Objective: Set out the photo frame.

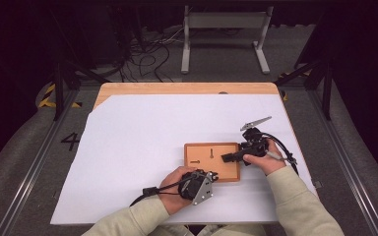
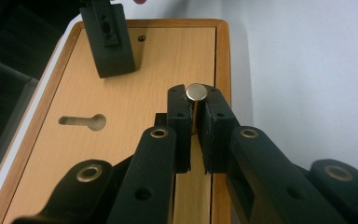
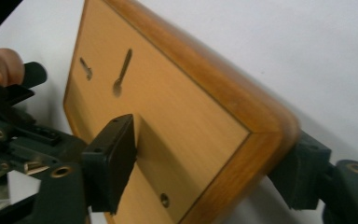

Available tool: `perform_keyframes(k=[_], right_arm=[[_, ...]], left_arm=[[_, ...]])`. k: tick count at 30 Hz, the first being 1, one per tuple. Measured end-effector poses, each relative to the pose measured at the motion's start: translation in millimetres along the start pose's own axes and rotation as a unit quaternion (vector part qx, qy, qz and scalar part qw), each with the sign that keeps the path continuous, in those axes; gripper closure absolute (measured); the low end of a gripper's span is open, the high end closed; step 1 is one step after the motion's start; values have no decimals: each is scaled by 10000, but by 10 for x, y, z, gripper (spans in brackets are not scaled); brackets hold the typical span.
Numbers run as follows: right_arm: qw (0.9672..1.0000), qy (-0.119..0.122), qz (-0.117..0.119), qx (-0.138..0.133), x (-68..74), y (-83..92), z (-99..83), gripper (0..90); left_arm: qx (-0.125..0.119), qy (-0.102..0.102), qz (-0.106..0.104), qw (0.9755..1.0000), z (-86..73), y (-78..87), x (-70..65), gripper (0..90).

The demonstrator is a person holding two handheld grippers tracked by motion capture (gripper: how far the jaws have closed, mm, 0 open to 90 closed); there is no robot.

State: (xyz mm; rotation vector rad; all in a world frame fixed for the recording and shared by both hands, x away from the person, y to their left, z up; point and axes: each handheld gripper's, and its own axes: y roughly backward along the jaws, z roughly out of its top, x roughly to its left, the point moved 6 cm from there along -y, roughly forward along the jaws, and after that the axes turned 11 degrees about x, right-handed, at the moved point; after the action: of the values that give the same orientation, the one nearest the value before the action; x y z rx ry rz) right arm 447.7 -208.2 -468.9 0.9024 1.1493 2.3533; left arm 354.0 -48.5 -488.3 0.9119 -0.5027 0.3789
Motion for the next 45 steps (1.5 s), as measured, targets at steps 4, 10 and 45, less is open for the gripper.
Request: perform_keyframes(k=[4, 10, 45], right_arm=[[9999, -21, 103, -11, -8, 40, -7, 344], [10000, 45, 61, -25, 8, 59, -14, 349], [9820, 1634, -939, -135, 474, 390, -227, 509]], left_arm=[[-7, 48, -102, 9999, -3, 8, 1, 835], [-40, 461, -571, 9973, -68, 119, 22, 665], [-816, 2890, -256, 9535, -1002, 925, 772, 480]])
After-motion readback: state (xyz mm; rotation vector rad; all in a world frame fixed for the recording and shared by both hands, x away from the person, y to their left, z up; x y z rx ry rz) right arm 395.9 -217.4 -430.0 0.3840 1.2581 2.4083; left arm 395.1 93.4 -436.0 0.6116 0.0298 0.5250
